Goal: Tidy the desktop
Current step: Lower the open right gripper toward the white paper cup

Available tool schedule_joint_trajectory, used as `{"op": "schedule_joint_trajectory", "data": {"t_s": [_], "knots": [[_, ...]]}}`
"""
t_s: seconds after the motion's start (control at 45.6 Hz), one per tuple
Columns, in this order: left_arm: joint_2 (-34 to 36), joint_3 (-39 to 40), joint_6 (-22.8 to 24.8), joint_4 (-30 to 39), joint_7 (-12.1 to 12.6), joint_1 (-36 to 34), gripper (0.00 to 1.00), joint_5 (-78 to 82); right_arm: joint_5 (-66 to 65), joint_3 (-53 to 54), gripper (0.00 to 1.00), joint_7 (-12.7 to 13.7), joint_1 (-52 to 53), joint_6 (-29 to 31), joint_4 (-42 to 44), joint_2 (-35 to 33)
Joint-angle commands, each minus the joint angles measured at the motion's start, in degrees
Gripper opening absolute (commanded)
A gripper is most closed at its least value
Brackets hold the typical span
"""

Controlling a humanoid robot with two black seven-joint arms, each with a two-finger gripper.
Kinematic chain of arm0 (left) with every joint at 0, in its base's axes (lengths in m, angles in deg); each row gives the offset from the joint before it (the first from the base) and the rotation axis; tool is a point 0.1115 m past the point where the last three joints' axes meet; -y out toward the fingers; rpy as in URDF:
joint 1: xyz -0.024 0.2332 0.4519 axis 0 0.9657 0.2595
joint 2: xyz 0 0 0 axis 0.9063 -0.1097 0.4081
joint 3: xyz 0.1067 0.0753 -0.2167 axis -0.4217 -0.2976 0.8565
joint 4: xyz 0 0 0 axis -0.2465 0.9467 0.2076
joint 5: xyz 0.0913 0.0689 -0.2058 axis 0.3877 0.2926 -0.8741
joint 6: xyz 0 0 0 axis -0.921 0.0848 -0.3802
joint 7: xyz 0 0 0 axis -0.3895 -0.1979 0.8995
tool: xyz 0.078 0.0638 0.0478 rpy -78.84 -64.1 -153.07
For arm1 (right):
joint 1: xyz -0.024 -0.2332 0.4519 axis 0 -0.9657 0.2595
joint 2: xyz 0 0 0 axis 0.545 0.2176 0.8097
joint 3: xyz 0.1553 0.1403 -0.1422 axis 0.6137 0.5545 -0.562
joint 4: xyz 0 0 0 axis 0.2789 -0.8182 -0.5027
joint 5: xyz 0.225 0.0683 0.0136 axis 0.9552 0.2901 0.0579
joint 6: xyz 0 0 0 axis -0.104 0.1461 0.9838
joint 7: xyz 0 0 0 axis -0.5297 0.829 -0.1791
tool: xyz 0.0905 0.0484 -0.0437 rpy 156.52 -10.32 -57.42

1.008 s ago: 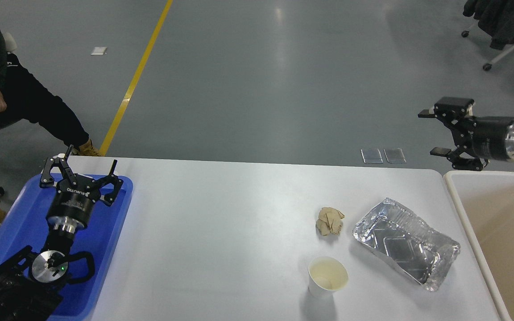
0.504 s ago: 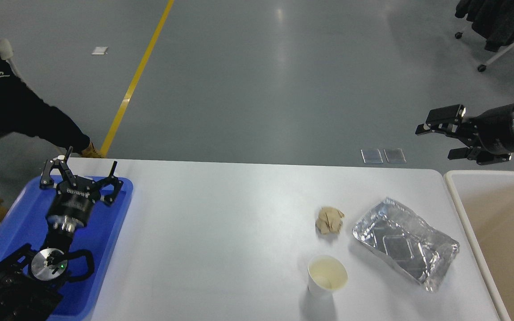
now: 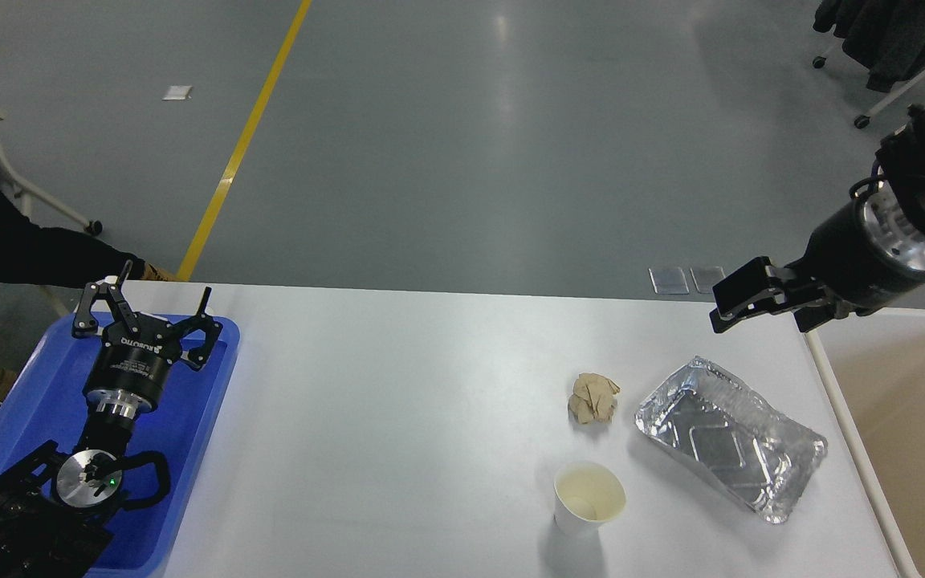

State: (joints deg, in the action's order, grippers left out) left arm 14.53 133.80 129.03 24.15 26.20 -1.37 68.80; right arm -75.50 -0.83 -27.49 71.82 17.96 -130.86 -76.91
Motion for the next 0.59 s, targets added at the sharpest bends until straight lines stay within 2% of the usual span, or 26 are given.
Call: {"op": "schedule_joint_trajectory", "data": {"t_s": [0.0, 0.11, 0.373, 0.57], "knots": [[-0.08, 0.0, -0.01, 0.0, 0.01, 0.0, 0.99, 0.0, 2.92, -3.21, 1.0, -1.25, 4.1, 0.83, -3.35, 8.55], [-0.08, 0.0, -0.09, 0.0, -0.08, 0.0, 0.99, 0.0, 5.12, -3.12, 1.0, -1.25, 3.31, 0.83, -3.35, 10.49], [-0.08, 0.0, -0.09, 0.0, -0.08, 0.0, 0.99, 0.0, 6.09, -2.59, 1.0, -1.25, 2.69, 0.48, -3.26, 10.23], [-0.08, 0.09, -0.09, 0.0, -0.08, 0.0, 0.99, 0.0, 13.91, -0.57, 1.0, -1.17, 0.5, 0.04, -3.26, 10.4]]}}
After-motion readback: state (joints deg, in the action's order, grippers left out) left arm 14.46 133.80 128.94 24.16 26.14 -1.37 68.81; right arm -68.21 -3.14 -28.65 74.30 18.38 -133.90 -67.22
